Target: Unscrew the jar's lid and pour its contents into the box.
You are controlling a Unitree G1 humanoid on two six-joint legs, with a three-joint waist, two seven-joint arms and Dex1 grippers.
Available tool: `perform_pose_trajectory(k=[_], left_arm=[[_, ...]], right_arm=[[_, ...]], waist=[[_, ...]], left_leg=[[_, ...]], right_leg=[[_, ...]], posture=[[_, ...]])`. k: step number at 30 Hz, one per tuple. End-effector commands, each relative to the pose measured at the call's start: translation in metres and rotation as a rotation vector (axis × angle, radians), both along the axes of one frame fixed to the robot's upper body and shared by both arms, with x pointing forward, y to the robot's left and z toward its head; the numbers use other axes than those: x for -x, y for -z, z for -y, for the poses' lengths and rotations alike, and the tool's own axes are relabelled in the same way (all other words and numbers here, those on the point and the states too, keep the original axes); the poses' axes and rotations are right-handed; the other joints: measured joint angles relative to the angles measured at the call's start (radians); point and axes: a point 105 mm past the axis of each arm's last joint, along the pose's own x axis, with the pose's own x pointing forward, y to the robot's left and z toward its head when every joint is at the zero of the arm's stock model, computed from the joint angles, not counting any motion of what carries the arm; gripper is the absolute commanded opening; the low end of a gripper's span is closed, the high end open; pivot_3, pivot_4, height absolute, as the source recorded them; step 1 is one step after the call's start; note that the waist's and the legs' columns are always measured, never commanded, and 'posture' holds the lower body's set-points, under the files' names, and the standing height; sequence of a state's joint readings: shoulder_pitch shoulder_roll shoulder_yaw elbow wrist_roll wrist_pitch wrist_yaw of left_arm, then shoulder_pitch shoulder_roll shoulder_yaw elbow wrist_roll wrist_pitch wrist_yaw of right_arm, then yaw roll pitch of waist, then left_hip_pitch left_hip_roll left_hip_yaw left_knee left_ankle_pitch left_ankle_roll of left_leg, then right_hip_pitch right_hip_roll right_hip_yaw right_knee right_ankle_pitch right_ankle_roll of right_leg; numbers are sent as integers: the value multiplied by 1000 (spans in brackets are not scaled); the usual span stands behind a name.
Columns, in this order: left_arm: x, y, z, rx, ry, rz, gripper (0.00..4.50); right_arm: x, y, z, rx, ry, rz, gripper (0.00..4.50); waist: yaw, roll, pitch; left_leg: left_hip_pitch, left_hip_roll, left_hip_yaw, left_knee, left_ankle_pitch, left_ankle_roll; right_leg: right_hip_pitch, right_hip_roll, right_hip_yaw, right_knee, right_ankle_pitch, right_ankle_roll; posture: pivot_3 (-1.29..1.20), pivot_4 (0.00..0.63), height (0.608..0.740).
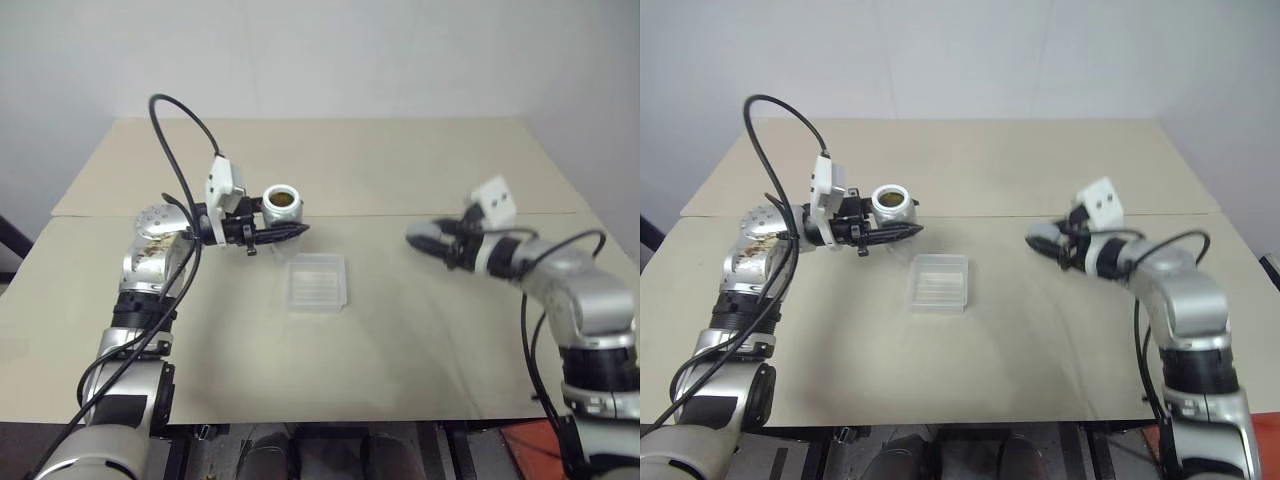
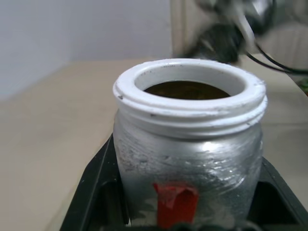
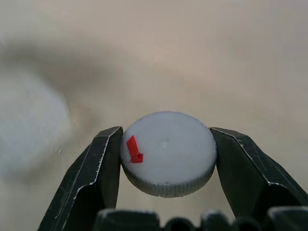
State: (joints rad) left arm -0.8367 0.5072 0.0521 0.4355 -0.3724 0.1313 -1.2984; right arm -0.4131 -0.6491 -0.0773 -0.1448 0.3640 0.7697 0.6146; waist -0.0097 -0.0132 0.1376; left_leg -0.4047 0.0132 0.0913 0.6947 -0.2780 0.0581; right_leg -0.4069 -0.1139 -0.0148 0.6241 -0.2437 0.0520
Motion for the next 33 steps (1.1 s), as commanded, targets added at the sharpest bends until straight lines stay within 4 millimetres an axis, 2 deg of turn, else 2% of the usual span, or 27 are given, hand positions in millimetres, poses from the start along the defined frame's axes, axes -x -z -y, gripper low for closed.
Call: perform_pose_trajectory(k=[1, 5, 7, 8, 10, 11, 17, 20, 23, 26, 27, 30, 32, 33], left_arm=[[-3, -17, -4, 40, -23, 44, 2095], [-2, -13, 1, 42, -19, 37, 2095], [-2, -11, 4, 43, -14, 35, 2095], [-2, -11, 5, 43, -15, 37, 2095], [-4, -12, 5, 46, -30, 49, 2095], [-7, -12, 6, 44, -57, 65, 2095], [-34, -11, 12, -21, -313, 228, 2095], [-32, -13, 21, -83, -354, 406, 2095], [-32, -17, 29, -181, -406, 679, 2095], [-19, -42, 46, -261, -381, 1156, 2095], [-15, -44, 50, -270, -354, 1244, 2095], [-12, -33, 62, -465, -248, 1669, 2095], [-11, -19, 63, -510, -162, 1857, 2095], [-10, -5, 63, -540, -97, 1923, 2095]], right_arm=[[-5, -5, -2, 14, 49, 81, 2773], [-8, 8, -5, 10, 79, 70, 2773], [-2, 13, -12, 3, 36, 42, 3485], [2, 13, -16, 1, 9, 35, 3650], [9, 9, -20, 9, -38, 37, 4304], [12, 4, -21, 11, -62, 45, 4465], [38, -10, -20, 37, -238, 17, 4465], [50, -19, -21, 39, -358, -4, 4465], [54, -30, -22, 20, -433, -18, 4465], [56, -48, -23, -9, -493, -32, 4465], [56, -50, -23, -12, -499, -32, 4465], [47, -54, -22, 22, -463, 1, 4465], [45, -55, -22, 30, -457, 11, 4465], [45, -57, -21, 29, -452, 19, 4465]], waist=[[-8, 0, 0], [-8, 0, 0], [-5, 0, 0], [-3, 0, 0], [1, 0, 0], [2, 0, 0], [12, 0, 0], [15, 0, 0], [16, 0, 0], [21, -1, 1], [23, -2, 1], [28, -2, 1], [34, -1, 1], [36, -1, 1]], left_leg=[[0, 0, 0, 0, 0, 0], [2, 0, 0, 0, 0, 0], [1, 0, 0, 0, 0, 0], [1, 0, 0, 0, 0, 0], [0, 0, -1, 0, 0, 0], [0, 0, -1, 0, 0, 0], [1, 0, -2, 0, 0, 0], [1, 0, -1, 0, 0, 1], [1, 0, -1, 0, 0, 1], [1, -2, -1, 0, 0, 1], [1, -2, -1, 0, 0, 0], [0, -1, -1, 0, -1, 1], [0, -3, -1, -1, -1, 1], [0, -3, -1, -1, -1, 1]], right_leg=[[0, 0, 0, 0, 0, 0], [1, 1, 1, 1, 0, 0], [1, 1, 1, 0, 0, 0], [1, 1, 1, 0, 0, 0], [1, 0, 0, 0, 0, 0], [1, 1, 0, 0, 0, 0], [2, 0, 0, -1, 0, 0], [2, 0, 0, -1, 0, 0], [2, 0, 1, -2, 0, 0], [2, 0, 1, -2, 0, -1], [2, 0, 0, -2, 1, -1], [2, 0, 0, -3, 1, -1], [2, -1, 0, -4, 1, 0], [2, -1, 0, -4, 1, 0]], posture=[[0, 150, 740], [0, 150, 740], [0, 150, 740], [0, 150, 740], [0, 150, 740], [0, 150, 740], [0, 150, 740], [0, 150, 740], [0, 150, 740], [0, 150, 740], [0, 150, 740], [0, 150, 740], [0, 150, 740], [0, 150, 740]])
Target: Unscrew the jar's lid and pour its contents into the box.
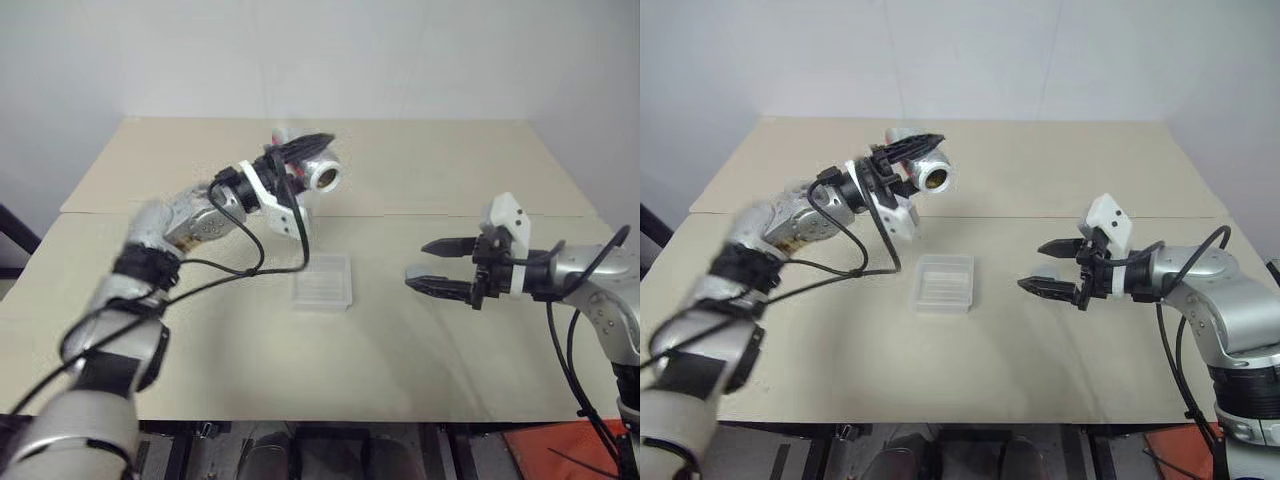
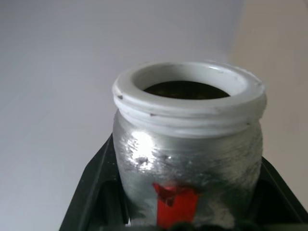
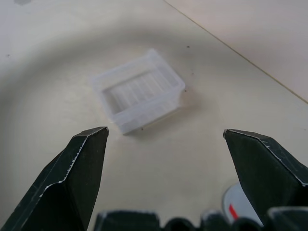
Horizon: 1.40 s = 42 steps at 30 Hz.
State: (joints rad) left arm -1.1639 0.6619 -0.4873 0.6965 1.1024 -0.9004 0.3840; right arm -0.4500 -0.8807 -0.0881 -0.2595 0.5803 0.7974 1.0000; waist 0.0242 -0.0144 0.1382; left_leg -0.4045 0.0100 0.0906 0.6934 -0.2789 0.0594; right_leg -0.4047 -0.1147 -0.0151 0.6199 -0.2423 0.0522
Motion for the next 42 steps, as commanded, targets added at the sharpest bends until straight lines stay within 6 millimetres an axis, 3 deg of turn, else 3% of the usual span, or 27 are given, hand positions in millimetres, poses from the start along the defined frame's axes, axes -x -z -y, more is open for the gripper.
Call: perform_pose_trajectory(k=[1, 5, 9, 15, 23, 27, 30, 35, 38, 42], left_arm=[[7, 44, 5, -208, 117, 209, 2095], [7, 84, 7, -345, 160, 262, 2095], [5, 97, 6, -392, 161, 290, 2095], [-1, 88, 4, -361, 128, 328, 2095], [-1, 83, 3, -259, 100, 234, 2095], [-6, 65, -5, -27, 35, 34, 2095], [1, 60, -12, 39, 72, -134, 2095], [-12, 47, -34, 501, -33, -506, 2095], [-24, 51, -55, 778, -119, -781, 2095], [-21, 70, -68, 950, -153, -1077, 2095]], right_arm=[[-2, -12, 1, 4, 11, 58, 4465], [-2, -19, 4, -25, 35, 83, 4465], [-2, -23, 3, -49, 50, 95, 4465], [3, -27, 0, -89, 54, 99, 4465], [2, -25, -1, -88, 60, 95, 4465], [2, -25, -2, -90, 48, 96, 4465], [2, -25, -3, -88, 39, 98, 4465], [4, -23, -3, -88, 31, 95, 4465], [4, -21, -4, -92, 22, 90, 4465], [3, -21, -6, -100, 16, 86, 4465]], waist=[[4, 0, 0], [8, 0, 0], [12, 0, 0], [12, 0, 0], [12, 0, 0], [12, 0, 0], [11, 0, 0], [-1, 0, 0], [-11, 1, 0], [-22, 1, 0]], left_leg=[[0, 0, 0, 0, 0, 0], [-2, 1, 0, 0, 1, -1], [-3, 1, 1, 1, 1, -1], [-2, 1, 1, 1, 1, -1], [-2, 1, 1, 2, 1, -1], [-2, 2, 1, 2, 1, -1], [-2, 3, 1, 2, 1, -1], [0, 4, 3, 3, 1, -1], [0, 4, 3, 4, 1, -2], [0, 5, 3, 5, 1, -2]], right_leg=[[0, 0, 0, 0, 0, 0], [-2, 0, -2, 2, 0, 0], [-3, 0, -2, 2, 0, 0], [-3, 0, -2, 2, 0, 0], [-3, 0, -2, 3, 0, 0], [-3, 0, -2, 3, 0, 0], [-3, 0, -2, 3, 0, 0], [-3, -1, -3, 5, 0, 0], [-2, -1, -3, 5, 0, 0], [-2, -1, -2, 6, 0, 0]], posture=[[0, 150, 740], [0, 150, 740], [0, 150, 740], [0, 150, 740], [0, 150, 740], [0, 150, 740], [0, 150, 740], [0, 150, 740], [0, 150, 740], [0, 150, 740]])
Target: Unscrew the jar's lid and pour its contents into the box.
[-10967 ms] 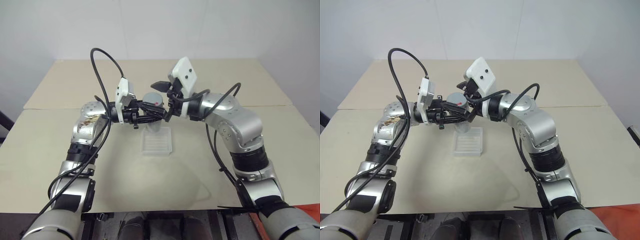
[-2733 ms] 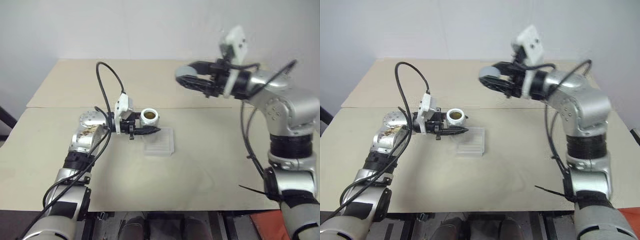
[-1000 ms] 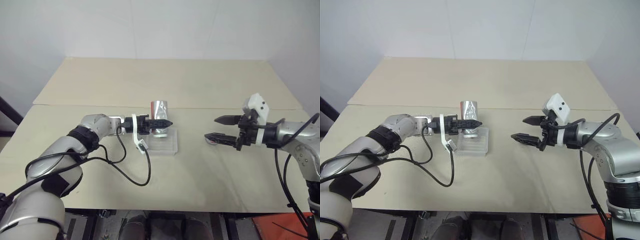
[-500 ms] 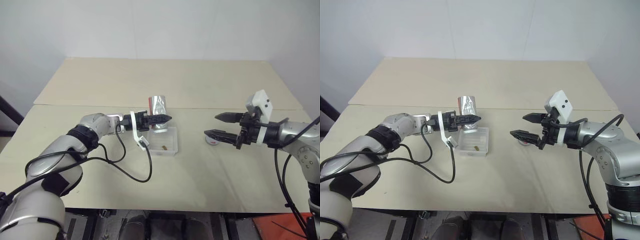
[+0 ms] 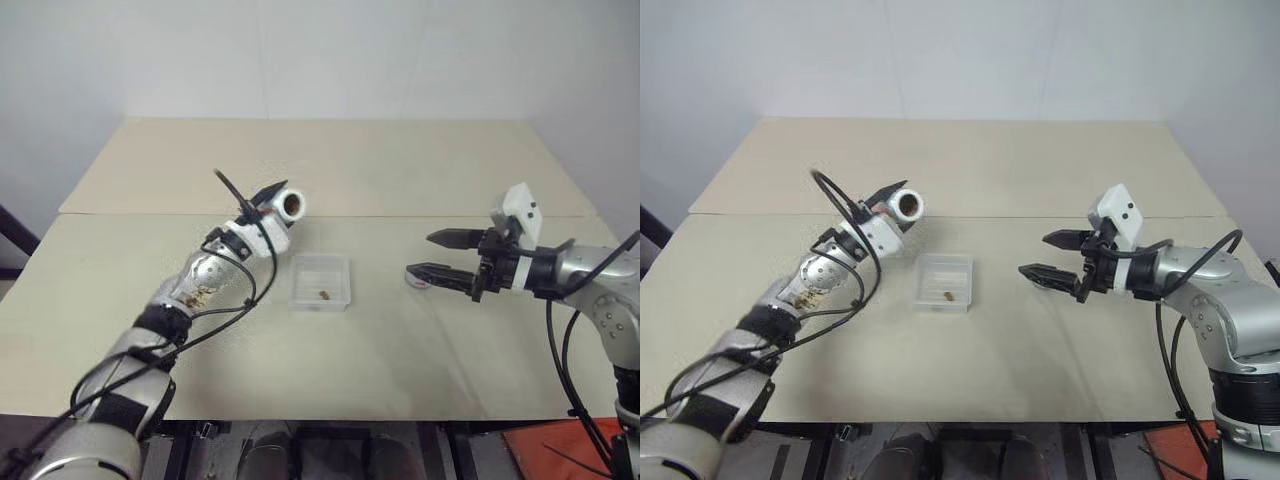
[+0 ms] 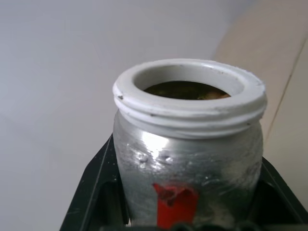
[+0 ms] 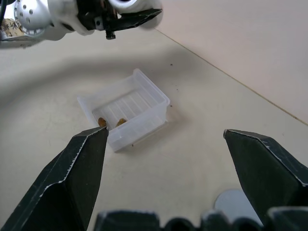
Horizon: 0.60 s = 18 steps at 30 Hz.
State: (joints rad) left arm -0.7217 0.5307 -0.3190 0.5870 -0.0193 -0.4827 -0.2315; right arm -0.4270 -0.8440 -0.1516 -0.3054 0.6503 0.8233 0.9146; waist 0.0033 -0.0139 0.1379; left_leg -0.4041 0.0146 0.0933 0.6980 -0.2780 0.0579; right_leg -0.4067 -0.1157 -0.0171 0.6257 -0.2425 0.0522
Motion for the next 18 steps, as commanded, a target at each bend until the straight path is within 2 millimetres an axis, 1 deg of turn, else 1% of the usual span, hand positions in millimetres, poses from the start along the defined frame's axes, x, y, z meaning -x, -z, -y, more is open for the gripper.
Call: perform_pose_trajectory(k=[1, 4, 6, 9, 12, 16, 18], left_arm=[[4, -6, -8, 165, 20, -149, 2095], [8, 5, -9, 322, 26, -307, 2095], [8, 10, -9, 390, 1, -353, 2095], [8, 19, -10, 429, -32, -391, 2095], [11, 34, -9, 430, -58, -418, 2095], [12, 48, -6, 430, -89, -449, 2095], [11, 54, -10, 437, -118, -458, 2794]], right_arm=[[1, -11, -5, -17, -26, 52, 4465], [0, -10, -7, -27, -26, 52, 4465], [-2, -12, -7, -55, -13, 55, 4465], [-4, -11, -10, -71, -2, 60, 4465], [-2, -9, -12, -81, -4, 58, 4465], [-3, -8, -14, -85, 6, 56, 4465], [-2, -8, -15, -89, 4, 55, 4500]], waist=[[-3, 0, 0], [-6, 0, 0], [-5, 0, 0], [-1, 0, 0], [2, 0, 0], [7, 0, 0], [8, 0, 0]], left_leg=[[0, 0, 0, 0, 0, 0], [2, -1, -1, 0, 0, 0], [2, -1, -1, 0, 0, 0], [2, -1, -2, 0, 0, 0], [2, -1, -2, 0, 0, 0], [3, -1, -1, -1, 0, 0], [4, -1, -1, -1, 0, 0]], right_leg=[[0, 0, 0, 0, 0, 0], [2, 0, 1, 0, 0, 0], [2, 0, 1, 0, 0, 0], [3, 1, 1, 0, 0, 0], [3, 0, 1, 0, 0, 0], [3, 0, 1, 0, 0, 0], [4, 0, 2, 0, 0, 0]], posture=[[0, 150, 740], [0, 150, 740], [0, 150, 740], [0, 150, 740], [0, 150, 740], [0, 150, 740], [0, 150, 740]])
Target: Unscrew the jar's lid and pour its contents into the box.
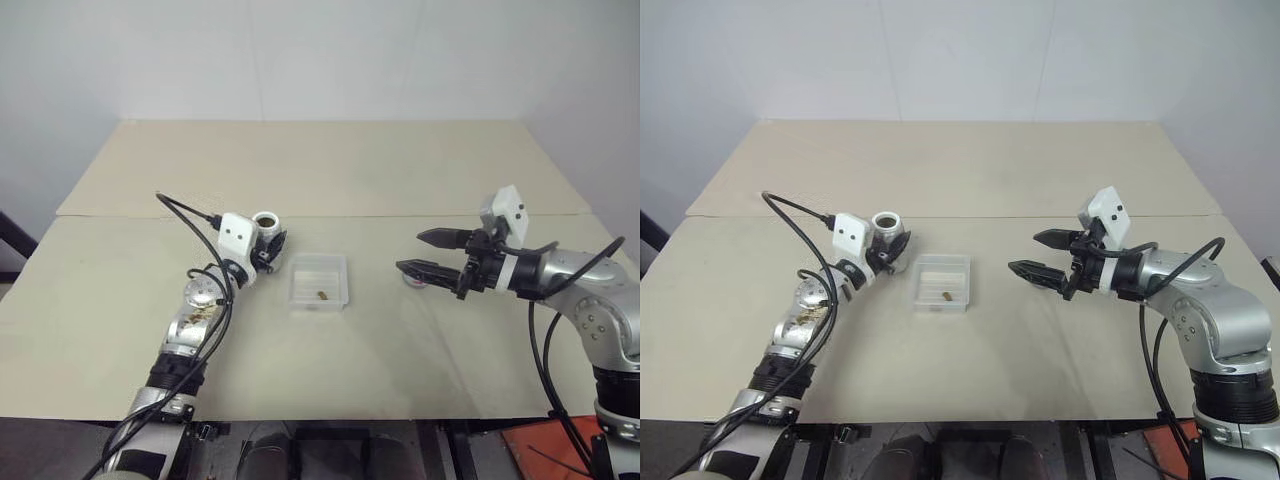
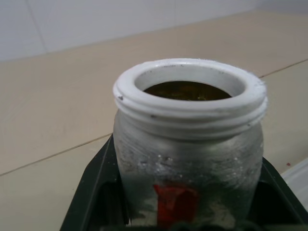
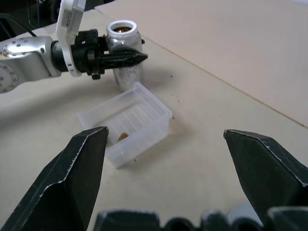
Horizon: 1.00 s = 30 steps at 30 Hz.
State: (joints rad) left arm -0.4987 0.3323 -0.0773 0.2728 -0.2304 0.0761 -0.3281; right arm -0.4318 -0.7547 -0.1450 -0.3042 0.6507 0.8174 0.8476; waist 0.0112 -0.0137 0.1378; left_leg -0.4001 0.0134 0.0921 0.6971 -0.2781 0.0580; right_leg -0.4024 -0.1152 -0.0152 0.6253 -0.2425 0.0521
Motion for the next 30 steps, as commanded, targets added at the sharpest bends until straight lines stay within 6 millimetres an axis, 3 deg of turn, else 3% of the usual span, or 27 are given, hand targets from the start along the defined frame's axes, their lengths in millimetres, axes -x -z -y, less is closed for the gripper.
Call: perform_pose_trajectory(k=[1, 6, 12, 19, 23, 30], left_arm=[[0, 5, -7, -8, -44, -13, 3019], [4, 4, -11, -1, -45, -15, 4462], [20, 4, -20, -41, -23, -40, 4462], [58, 4, -22, -123, 76, -105, 4462], [70, -8, -24, -141, 101, -100, 4462], [89, -62, -53, -209, 298, -54, 4462]], right_arm=[[5, -12, -4, -13, -17, 47, 4500], [5, -12, -2, -10, -14, 45, 4500], [7, -11, -3, -6, -15, 42, 4500], [11, -11, -6, -5, -26, 53, 4500], [13, -12, -9, -7, -29, 60, 4500], [20, -8, 0, 27, -33, 61, 4500]], waist=[[0, 0, 0], [0, 0, 0], [-2, 0, 0], [-1, 0, 0], [1, 0, 0], [-2, 0, 0]], left_leg=[[0, 0, 0, 0, 0, 0], [0, 0, 0, -1, 0, 0], [0, 0, 0, -1, 0, 0], [0, 1, 0, -2, 0, 0], [0, 1, 0, -2, 0, 0], [0, 1, 1, -3, 0, 0]], right_leg=[[0, 0, 0, 0, 0, 0], [-1, 0, 0, 0, 0, 0], [-1, 0, 1, 0, 0, 0], [-1, 0, 2, 0, 0, 0], [-1, -1, 2, 0, 0, 0], [-2, 0, 2, -1, 0, -1]], posture=[[0, 150, 740], [0, 150, 740], [0, 150, 740], [0, 150, 740], [0, 150, 740], [0, 150, 740]])
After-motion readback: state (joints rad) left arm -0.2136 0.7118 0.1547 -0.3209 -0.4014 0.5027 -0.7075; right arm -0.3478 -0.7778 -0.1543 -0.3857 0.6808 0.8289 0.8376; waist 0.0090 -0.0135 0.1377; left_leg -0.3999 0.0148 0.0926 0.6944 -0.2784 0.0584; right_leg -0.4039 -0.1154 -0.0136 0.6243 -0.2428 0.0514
